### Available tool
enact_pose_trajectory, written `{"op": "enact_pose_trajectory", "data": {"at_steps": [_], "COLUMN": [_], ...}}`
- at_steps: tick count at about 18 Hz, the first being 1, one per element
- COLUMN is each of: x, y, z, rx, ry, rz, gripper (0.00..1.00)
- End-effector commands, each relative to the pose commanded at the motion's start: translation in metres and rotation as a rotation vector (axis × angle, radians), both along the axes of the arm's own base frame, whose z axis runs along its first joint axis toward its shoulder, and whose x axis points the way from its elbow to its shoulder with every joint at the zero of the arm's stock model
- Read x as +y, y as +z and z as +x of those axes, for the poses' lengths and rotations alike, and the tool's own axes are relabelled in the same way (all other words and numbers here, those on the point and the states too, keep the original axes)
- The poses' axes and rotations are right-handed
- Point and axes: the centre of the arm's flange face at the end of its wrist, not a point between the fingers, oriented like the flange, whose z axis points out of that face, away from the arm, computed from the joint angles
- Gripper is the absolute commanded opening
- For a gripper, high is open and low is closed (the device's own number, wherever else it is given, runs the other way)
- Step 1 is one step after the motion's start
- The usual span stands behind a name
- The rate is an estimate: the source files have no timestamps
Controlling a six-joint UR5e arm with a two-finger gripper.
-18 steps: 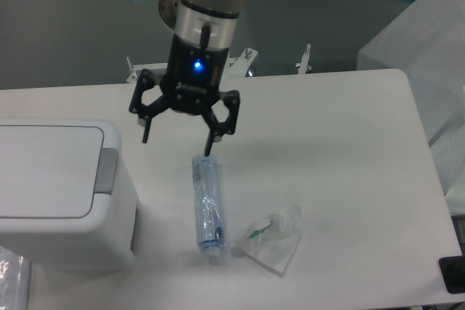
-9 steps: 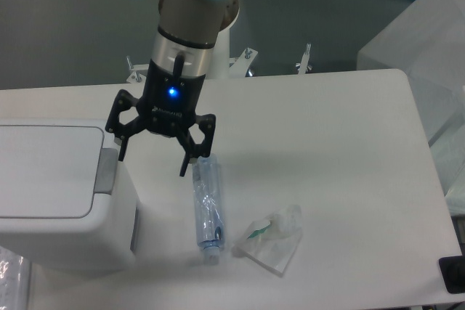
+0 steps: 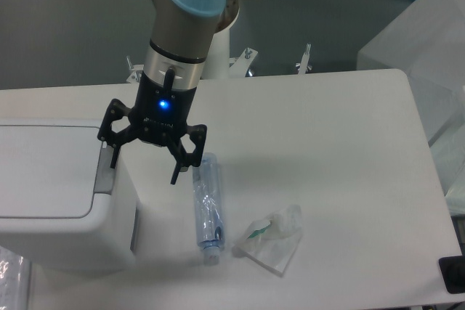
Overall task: Open the trash can
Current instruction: 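Lower the gripper finger against the lid edge and push it open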
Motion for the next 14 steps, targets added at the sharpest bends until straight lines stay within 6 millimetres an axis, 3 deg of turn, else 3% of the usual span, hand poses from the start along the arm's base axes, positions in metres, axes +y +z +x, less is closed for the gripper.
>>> {"op": "enact_pose_trajectory", "data": {"at_steps": [14], "x": [0.0071], "y": [-0.0043], "z": [0.0023], "rx": [0.012], "ry": [-0.003], "rz": [0.019], "gripper": [1.00]}}
